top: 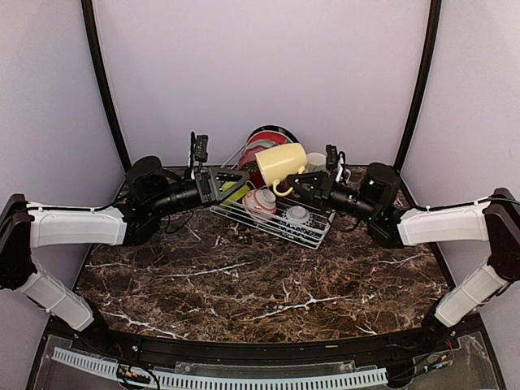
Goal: Unload the mixed dishes from the dish rack
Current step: Pass from the right arm to the left
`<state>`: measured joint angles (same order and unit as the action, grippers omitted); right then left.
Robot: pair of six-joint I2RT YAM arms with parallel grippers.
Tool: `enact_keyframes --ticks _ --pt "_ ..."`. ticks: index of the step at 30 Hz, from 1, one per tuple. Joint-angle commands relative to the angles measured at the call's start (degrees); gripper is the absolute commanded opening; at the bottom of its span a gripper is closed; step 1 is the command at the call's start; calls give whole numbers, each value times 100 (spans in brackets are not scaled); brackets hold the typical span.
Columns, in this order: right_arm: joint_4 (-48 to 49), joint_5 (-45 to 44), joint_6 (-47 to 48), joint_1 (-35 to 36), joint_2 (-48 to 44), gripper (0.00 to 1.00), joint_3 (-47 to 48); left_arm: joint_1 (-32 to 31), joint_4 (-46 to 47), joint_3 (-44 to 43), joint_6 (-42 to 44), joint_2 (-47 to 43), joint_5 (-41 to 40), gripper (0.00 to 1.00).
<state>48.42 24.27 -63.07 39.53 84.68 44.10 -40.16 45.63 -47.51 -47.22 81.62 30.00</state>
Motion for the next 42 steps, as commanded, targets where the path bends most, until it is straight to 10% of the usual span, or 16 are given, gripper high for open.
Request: enact_keyframes --ticks 1,15,27,35,42 --pt "1325 162 -284 119 25 0 -86 -154 1036 83 -393 240 -246 78" --pt "1702 375 -414 429 501 0 -49 -331 1164 -641 -987 976 -160 47" --pt "1756 482 -426 459 636 0 -143 -321 312 -538 -806 616 -423 1" --pt "411 317 209 433 352 81 -219 -248 -2513 -519 345 -524 -1195 1" --pt "-1951 -307 1538 346 -110 93 140 -219 -6408 -871 1108 -1425 -1917 1"
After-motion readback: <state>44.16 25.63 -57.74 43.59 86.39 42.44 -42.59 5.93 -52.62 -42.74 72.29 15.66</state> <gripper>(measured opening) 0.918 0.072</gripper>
